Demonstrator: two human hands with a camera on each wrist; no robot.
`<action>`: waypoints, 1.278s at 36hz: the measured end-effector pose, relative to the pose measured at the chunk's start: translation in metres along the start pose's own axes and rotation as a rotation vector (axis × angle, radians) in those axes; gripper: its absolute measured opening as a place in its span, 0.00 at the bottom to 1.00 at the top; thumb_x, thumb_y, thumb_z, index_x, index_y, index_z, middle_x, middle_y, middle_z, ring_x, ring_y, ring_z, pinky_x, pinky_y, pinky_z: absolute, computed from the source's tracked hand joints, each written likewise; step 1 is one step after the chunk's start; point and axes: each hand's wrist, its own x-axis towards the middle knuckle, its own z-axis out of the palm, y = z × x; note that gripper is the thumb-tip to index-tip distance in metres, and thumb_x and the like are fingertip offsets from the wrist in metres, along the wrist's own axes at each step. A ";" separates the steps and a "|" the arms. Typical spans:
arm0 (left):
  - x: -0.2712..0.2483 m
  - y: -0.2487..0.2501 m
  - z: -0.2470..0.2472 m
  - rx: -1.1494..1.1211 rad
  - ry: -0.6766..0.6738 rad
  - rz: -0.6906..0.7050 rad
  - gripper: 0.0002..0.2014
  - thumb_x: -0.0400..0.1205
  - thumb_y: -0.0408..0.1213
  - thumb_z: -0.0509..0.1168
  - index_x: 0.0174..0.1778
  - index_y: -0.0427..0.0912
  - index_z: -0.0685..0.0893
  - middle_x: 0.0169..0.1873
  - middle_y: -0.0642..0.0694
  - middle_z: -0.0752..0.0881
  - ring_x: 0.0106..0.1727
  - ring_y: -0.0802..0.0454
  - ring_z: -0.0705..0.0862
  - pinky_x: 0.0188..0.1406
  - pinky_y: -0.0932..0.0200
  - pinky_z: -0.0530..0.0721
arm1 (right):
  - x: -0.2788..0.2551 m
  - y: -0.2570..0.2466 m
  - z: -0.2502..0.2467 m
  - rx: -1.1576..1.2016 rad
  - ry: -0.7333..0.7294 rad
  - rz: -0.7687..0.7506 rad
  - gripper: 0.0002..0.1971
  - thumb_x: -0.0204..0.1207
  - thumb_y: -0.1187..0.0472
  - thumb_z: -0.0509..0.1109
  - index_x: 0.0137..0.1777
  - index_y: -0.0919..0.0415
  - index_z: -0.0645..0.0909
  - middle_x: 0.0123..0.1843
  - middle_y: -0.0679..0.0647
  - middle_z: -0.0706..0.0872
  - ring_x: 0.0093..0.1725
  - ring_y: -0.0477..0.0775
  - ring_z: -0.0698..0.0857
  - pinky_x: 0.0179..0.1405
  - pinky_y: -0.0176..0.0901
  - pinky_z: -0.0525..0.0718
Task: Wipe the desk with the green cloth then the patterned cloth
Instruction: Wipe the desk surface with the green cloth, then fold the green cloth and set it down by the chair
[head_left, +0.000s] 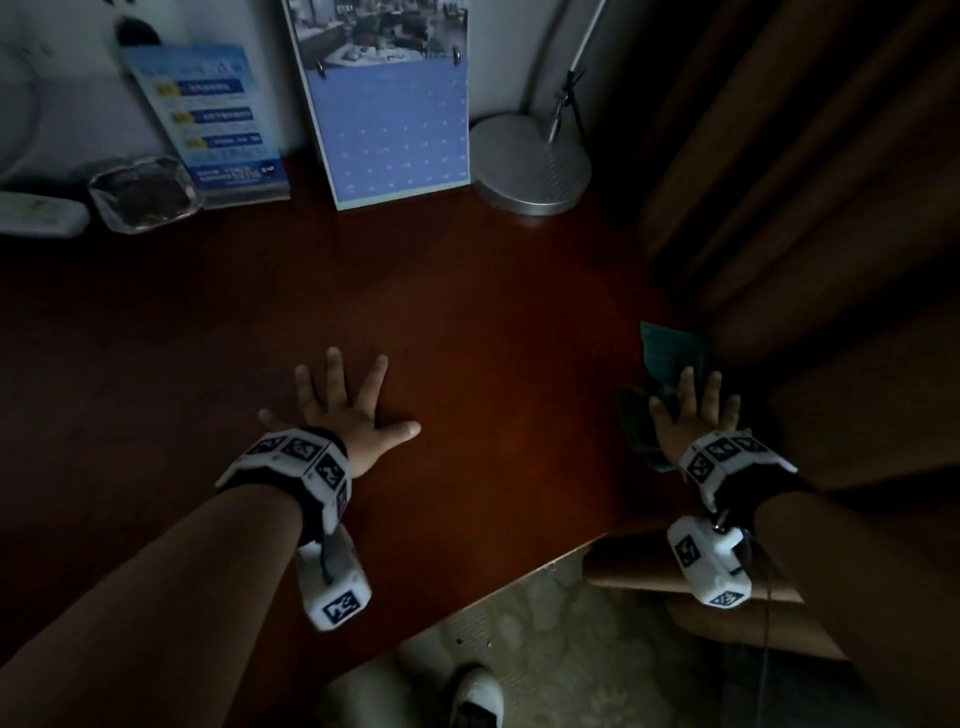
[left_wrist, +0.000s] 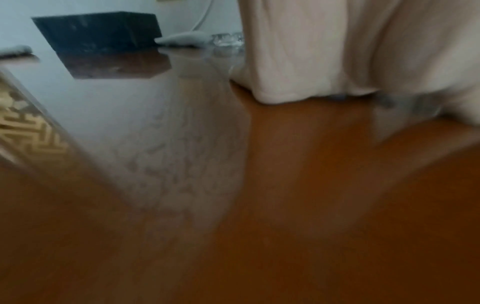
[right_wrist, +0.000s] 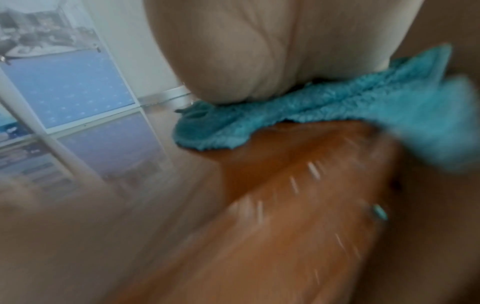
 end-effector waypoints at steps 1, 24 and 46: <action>-0.002 0.002 -0.001 0.001 0.015 -0.010 0.43 0.77 0.71 0.52 0.77 0.68 0.30 0.77 0.50 0.22 0.80 0.39 0.27 0.73 0.21 0.43 | -0.006 0.003 0.001 0.006 -0.008 0.013 0.34 0.83 0.38 0.47 0.83 0.45 0.38 0.85 0.50 0.36 0.84 0.61 0.40 0.79 0.63 0.45; -0.160 -0.043 0.004 -0.278 -0.081 0.421 0.20 0.85 0.48 0.58 0.74 0.53 0.72 0.72 0.52 0.77 0.69 0.55 0.77 0.65 0.59 0.76 | -0.194 -0.033 -0.043 0.117 -0.217 -0.137 0.21 0.86 0.56 0.52 0.63 0.72 0.79 0.63 0.69 0.82 0.61 0.67 0.80 0.56 0.47 0.74; -0.287 -0.151 -0.026 -0.700 0.499 0.154 0.12 0.85 0.39 0.60 0.36 0.43 0.69 0.31 0.49 0.71 0.35 0.51 0.70 0.32 0.59 0.66 | -0.375 -0.192 -0.085 0.729 -0.833 -0.822 0.15 0.81 0.55 0.67 0.65 0.57 0.72 0.58 0.54 0.83 0.57 0.54 0.84 0.45 0.41 0.87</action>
